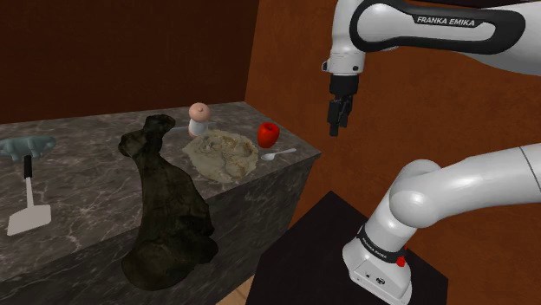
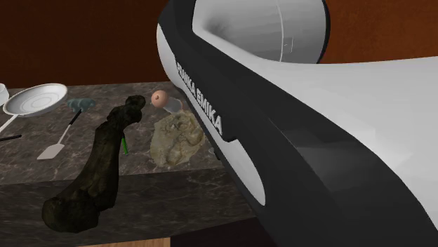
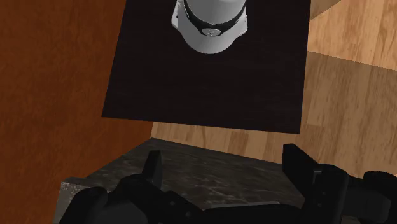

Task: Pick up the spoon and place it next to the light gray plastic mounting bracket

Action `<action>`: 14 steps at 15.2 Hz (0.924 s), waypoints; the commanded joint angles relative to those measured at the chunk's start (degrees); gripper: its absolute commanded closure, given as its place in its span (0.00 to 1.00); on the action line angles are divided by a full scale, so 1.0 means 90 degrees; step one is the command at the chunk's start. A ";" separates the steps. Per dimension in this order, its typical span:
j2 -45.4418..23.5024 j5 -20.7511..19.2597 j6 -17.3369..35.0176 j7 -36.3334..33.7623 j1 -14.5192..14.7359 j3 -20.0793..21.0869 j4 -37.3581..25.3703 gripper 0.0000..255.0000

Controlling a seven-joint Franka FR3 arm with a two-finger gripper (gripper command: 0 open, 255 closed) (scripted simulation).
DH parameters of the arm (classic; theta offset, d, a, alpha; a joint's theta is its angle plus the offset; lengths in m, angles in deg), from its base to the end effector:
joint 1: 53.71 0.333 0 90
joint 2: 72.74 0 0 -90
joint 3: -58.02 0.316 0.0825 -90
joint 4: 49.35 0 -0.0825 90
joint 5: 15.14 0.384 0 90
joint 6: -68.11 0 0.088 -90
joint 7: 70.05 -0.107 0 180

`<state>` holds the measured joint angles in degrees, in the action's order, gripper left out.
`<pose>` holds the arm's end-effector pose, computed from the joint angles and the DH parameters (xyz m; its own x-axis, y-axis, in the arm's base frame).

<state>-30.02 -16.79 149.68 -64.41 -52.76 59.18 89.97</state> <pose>0.2943 0.0086 0.5328 0.9575 0.1206 -0.2622 0.1295 -0.9914 0.0166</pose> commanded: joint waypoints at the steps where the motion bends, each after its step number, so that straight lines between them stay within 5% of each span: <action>1: 0.0000 0.0000 0.0000 0.0000 0.0000 0.0000 0.0000 0.00; 14: -0.1202 0.0690 0.4611 -0.0095 0.0069 -0.0210 0.1412 0.00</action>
<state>-39.44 -11.18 187.62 -65.39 -52.27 57.48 102.29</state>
